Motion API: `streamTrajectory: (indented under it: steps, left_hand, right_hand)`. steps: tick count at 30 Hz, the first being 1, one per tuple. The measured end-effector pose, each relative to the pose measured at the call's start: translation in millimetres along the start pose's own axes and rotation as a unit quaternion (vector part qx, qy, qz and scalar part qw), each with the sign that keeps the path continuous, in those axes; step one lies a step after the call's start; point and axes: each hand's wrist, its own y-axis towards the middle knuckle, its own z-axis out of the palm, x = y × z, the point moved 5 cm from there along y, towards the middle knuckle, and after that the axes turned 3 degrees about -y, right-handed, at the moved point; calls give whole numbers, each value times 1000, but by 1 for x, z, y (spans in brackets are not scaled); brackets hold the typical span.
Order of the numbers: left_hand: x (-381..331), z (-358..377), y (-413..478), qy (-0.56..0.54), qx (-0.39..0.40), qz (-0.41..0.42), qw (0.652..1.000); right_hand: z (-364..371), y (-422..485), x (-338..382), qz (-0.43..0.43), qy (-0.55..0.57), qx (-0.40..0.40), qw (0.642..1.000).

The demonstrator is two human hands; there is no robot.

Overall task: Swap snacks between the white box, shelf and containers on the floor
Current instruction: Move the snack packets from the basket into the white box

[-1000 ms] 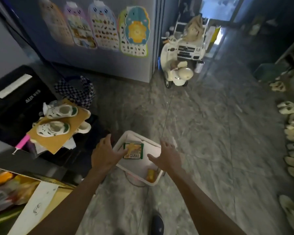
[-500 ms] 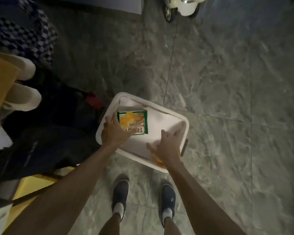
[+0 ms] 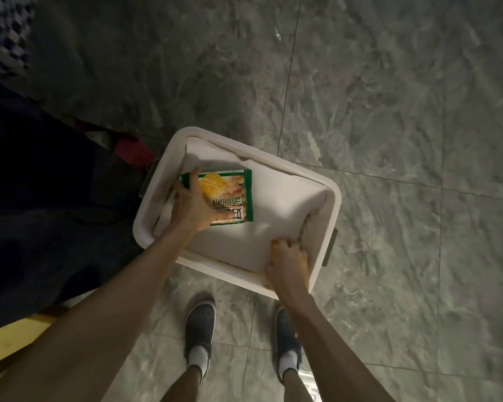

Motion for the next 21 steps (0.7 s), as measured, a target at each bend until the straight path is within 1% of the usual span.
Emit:
streamTrajectory:
  steps: [3,7,11,16,18,21]
  left_hand:
    - [-2,-6,-5,-28,-24,12,999]
    - [3,-14,-12,-54,-45,33,997]
    - [5,-26,-24,-77,-51,41,995]
    - [-11,-60,-59,-133,-72,58,987]
    - [-26,-83,-84,-167,-80,71,980]
    - [-54,-128,-138,-200,-93,97,970]
  right_hand:
    - [-11,-6,0,-32,53,-43,997]
    - [-37,-18,3,-65,147,-105,981]
    - [-61,-31,0,-73,199,-112,971]
    - [-116,-61,-7,-59,207,-150,965]
    - [-142,-77,-12,-54,221,-166,960]
    - [-192,-109,-14,-71,226,-184,954]
